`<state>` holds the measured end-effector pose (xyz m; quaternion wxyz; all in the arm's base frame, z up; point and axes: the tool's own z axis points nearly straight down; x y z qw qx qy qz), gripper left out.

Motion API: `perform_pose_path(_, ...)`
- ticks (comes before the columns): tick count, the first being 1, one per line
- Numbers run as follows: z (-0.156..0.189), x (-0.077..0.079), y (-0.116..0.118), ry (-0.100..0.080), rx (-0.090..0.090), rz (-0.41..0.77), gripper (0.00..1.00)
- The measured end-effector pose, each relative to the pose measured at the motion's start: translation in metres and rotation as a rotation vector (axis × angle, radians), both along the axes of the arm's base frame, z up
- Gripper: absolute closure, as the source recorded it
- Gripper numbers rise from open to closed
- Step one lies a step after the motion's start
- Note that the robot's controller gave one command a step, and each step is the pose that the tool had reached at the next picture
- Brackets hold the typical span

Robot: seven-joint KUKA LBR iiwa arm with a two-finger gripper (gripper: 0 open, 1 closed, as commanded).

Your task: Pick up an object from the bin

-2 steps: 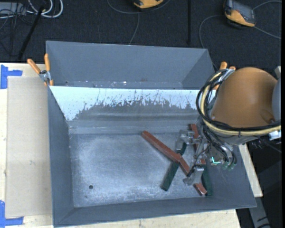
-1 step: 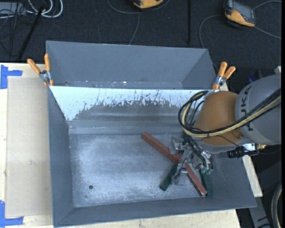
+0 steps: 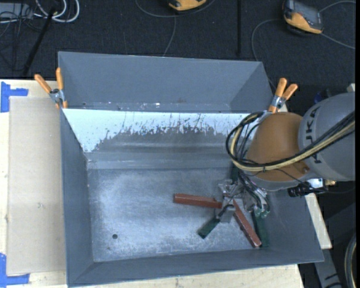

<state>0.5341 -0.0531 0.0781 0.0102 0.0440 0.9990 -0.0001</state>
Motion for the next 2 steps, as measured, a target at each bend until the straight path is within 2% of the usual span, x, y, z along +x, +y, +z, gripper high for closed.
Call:
perform_pose_path(1, 0.1, 0.008, -0.01, 0.012, 0.0, -0.013, 1.0)
perform_pose_path(2, 0.148, 0.016, -0.013, 0.015, 0.001, -0.031, 1.0)
